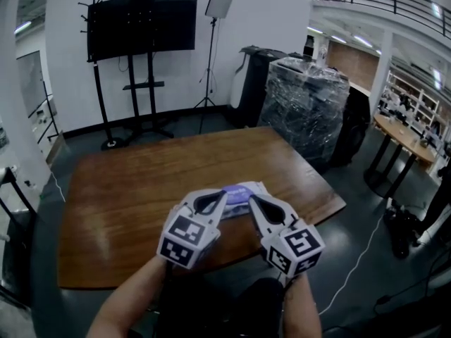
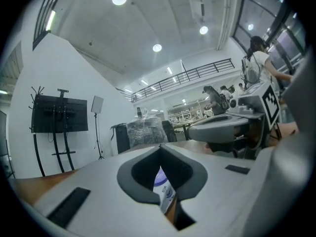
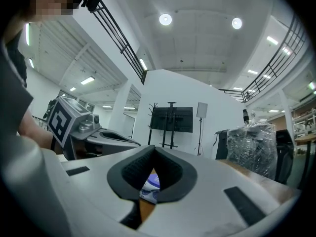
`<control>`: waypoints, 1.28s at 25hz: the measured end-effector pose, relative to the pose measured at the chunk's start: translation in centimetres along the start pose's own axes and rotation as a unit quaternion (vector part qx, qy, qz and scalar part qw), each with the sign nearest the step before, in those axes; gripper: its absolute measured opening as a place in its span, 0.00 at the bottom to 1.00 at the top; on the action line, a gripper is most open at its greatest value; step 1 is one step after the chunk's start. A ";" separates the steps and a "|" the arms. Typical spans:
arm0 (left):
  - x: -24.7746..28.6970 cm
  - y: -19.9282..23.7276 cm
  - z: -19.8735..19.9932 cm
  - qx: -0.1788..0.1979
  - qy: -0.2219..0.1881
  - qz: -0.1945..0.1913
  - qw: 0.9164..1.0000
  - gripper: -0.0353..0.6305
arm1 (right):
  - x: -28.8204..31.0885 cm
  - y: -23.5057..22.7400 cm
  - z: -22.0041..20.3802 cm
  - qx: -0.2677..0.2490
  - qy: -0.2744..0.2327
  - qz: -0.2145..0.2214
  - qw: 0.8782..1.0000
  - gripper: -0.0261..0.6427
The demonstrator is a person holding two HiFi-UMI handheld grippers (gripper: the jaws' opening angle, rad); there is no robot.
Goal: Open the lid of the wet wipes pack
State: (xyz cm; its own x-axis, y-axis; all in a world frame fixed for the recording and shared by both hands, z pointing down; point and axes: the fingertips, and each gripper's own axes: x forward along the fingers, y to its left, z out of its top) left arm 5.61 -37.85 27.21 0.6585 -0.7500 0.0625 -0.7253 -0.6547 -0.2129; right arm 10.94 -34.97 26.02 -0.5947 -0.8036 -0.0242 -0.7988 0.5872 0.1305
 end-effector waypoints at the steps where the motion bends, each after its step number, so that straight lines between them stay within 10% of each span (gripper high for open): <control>1: 0.2 0.3 -0.3 0.004 0.006 0.000 1.000 0.06 | 0.2 -0.1 -0.3 0.001 0.004 0.001 1.000 0.06; 12: 3.6 2.2 -4.2 0.077 0.083 -0.014 0.994 0.06 | 1.8 -2.7 -3.1 -0.036 0.072 0.028 0.996 0.06; 18: 5.8 1.0 -4.9 0.091 0.103 -0.067 0.988 0.39 | 3.7 -5.5 -5.4 -0.107 0.133 0.022 0.985 0.06; 21: 7.3 -0.3 -5.5 0.110 0.126 -0.100 0.981 0.51 | 4.3 -5.9 -6.9 -0.116 0.165 0.050 0.978 0.29; 32: 9.7 -1.2 -7.8 0.144 0.209 -0.152 0.955 0.51 | 4.9 -5.4 -11.5 -0.144 0.246 0.095 0.954 0.30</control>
State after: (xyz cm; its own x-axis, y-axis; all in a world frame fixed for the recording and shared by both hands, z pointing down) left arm 11.28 -45.12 35.64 0.6484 -0.5412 0.5354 -0.3889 -0.8401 -0.3781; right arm 13.44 -43.20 36.56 -0.5550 -0.6760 0.4848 -0.5815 0.7320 0.3550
